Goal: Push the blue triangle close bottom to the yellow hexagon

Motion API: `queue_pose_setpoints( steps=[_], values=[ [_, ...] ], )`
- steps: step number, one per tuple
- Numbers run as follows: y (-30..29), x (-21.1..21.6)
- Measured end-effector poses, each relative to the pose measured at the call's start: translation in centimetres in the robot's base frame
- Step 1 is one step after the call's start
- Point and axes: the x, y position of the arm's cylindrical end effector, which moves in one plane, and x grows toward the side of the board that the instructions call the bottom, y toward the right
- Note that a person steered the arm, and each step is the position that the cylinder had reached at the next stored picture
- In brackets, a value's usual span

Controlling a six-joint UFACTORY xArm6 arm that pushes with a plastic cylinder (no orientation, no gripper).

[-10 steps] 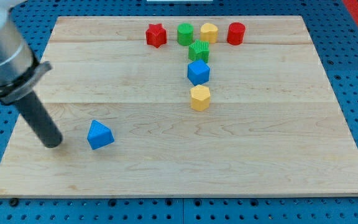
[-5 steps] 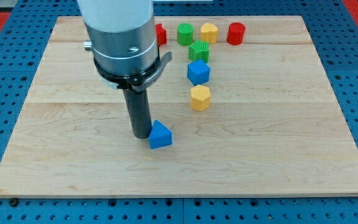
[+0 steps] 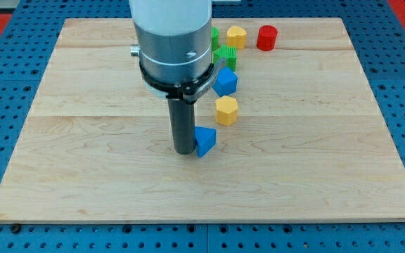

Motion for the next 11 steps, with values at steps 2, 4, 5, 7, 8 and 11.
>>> queue_pose_setpoints(
  steps=[2, 4, 5, 7, 8, 11],
  values=[
    [0.1, 1.0],
    [1.4, 0.3],
    [2.9, -1.2],
    [3.5, -2.5],
    [0.2, -1.2],
    [5.8, 2.5]
  ],
)
